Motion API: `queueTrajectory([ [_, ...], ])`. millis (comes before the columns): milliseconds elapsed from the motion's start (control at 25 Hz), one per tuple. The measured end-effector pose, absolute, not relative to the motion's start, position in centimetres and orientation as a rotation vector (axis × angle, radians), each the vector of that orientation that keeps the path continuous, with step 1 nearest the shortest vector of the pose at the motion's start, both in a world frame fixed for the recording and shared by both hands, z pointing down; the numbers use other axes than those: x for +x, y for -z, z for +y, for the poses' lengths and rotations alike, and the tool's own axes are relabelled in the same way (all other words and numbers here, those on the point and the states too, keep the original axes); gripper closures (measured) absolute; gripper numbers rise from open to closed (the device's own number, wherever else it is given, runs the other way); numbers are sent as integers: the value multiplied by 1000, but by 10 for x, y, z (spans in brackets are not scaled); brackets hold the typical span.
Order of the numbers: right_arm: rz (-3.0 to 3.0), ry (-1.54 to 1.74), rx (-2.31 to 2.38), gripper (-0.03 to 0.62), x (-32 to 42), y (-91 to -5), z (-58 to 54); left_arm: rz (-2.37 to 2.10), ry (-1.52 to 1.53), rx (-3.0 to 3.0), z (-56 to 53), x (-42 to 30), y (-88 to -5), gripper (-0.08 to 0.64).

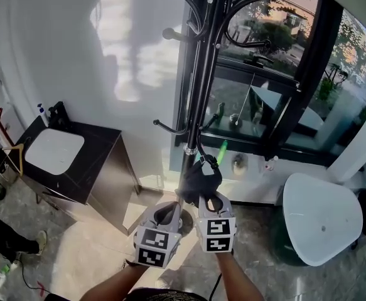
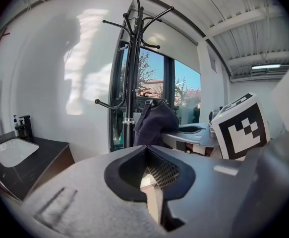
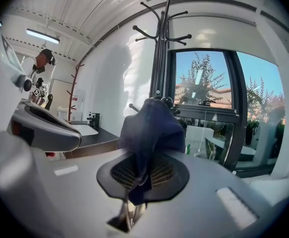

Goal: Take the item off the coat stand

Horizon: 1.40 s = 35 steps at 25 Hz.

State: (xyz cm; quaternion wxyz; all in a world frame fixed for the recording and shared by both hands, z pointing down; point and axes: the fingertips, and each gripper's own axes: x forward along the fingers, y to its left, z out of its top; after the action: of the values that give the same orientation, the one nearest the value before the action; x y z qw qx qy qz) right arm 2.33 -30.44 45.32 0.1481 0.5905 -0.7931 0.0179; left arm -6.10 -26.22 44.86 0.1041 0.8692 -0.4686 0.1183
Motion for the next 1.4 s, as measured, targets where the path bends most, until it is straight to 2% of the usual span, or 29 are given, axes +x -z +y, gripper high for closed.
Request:
queueTrajectory([
  [880, -2267, -7, 1733, 574, 47, -429, -288, -1399, -372, 2554, -228, -48, -449, 558],
  [1400, -2307, -75, 1727, 574, 50, -433, -237, -1428, -332, 2547, -214, -35, -438, 558],
])
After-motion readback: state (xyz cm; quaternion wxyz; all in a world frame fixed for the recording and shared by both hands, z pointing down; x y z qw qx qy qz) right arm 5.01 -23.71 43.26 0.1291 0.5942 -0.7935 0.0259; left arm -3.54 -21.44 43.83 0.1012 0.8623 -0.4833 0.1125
